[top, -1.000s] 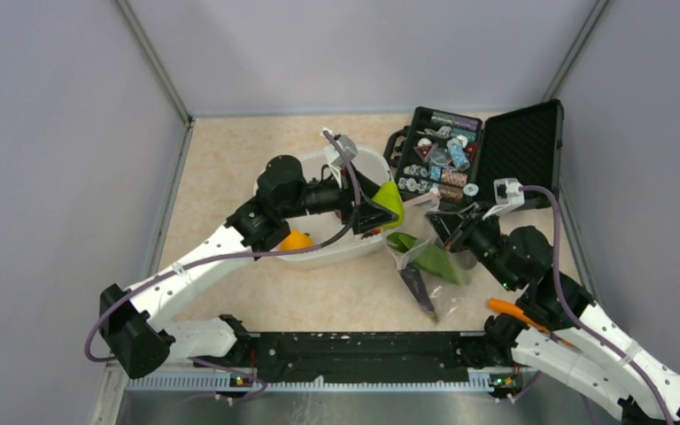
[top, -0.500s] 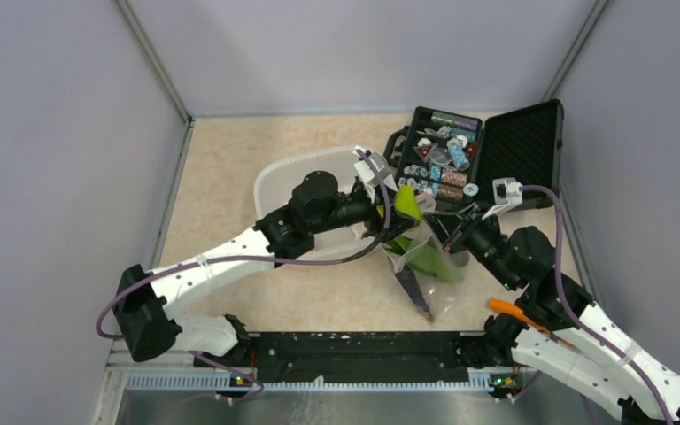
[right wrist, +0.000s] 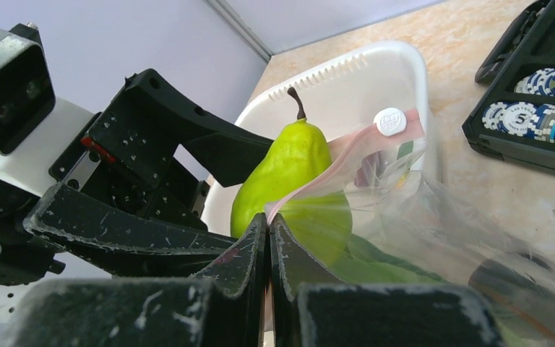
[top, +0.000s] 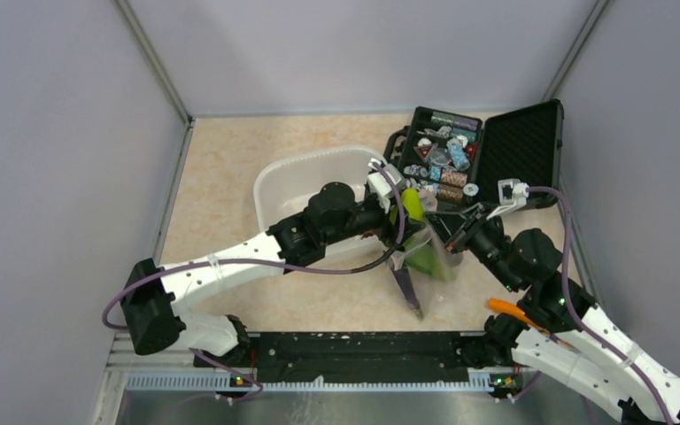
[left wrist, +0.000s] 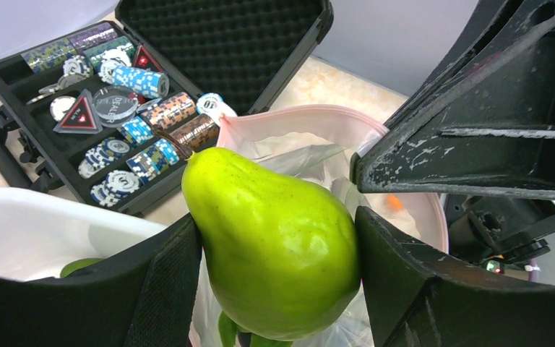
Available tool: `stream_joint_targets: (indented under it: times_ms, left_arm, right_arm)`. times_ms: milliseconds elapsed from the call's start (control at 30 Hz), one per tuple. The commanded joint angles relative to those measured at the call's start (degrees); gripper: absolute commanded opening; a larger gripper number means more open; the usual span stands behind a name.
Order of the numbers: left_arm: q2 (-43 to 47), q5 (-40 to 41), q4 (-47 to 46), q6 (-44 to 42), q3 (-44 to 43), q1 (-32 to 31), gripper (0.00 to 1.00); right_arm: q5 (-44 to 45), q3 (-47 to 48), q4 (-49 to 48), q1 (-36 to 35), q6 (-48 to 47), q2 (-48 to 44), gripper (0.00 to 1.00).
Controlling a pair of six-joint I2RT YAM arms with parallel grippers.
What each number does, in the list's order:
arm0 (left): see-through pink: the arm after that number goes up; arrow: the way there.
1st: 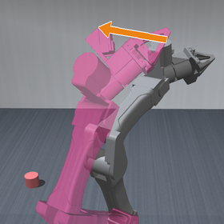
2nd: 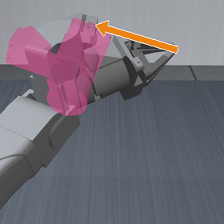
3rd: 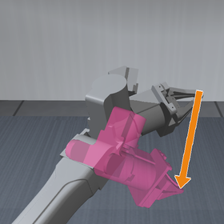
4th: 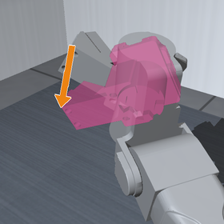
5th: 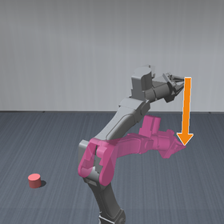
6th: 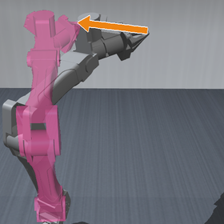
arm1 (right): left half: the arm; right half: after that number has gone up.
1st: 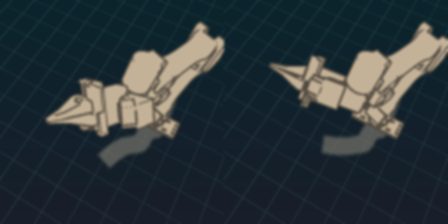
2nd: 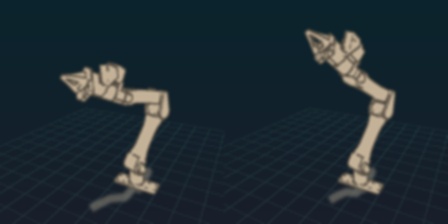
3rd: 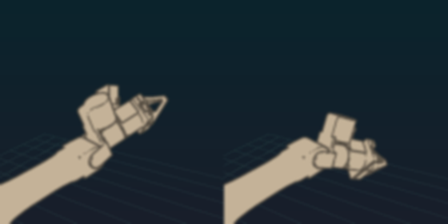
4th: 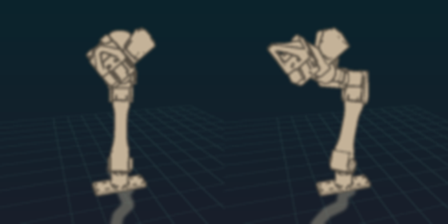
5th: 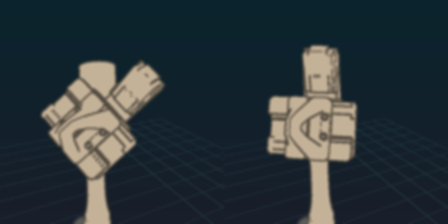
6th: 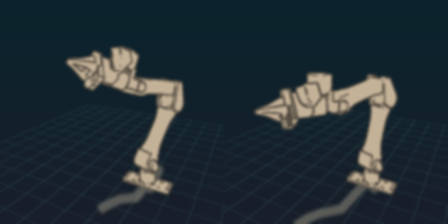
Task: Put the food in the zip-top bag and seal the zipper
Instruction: Place the fake fruit in the zipper food storage bag.
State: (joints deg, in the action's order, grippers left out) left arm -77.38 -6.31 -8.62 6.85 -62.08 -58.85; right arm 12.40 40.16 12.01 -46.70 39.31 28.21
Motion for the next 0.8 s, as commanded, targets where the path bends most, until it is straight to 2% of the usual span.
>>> stream_joint_targets:
  times_ms: [0, 300, 567, 767]
  left_arm:
    - [0.5, 2.8, -0.4, -2.0, -1.5, -0.3, 0.72]
    - [2.7, 2.0, -1.6, -1.5, -0.5, -0.3, 0.88]
    - [5.7, 4.2, -1.4, -1.3, 0.5, -0.3, 0.9]
    - [8.8, 10.7, 1.5, -2.1, 0.7, -0.2, 0.94]
  right_arm:
    - [1.7, 1.3, -2.9, -0.1, 1.7, -1.4, 0.0]
    - [4.3, 0.8, -1.1, -0.1, 2.5, -3.1, 0.0]
    - [5.5, 0.8, 0.9, -0.1, 2.9, -2.6, 0.0]
    - [8.2, 1.1, 3.1, -0.1, 3.5, -2.5, 0.0]
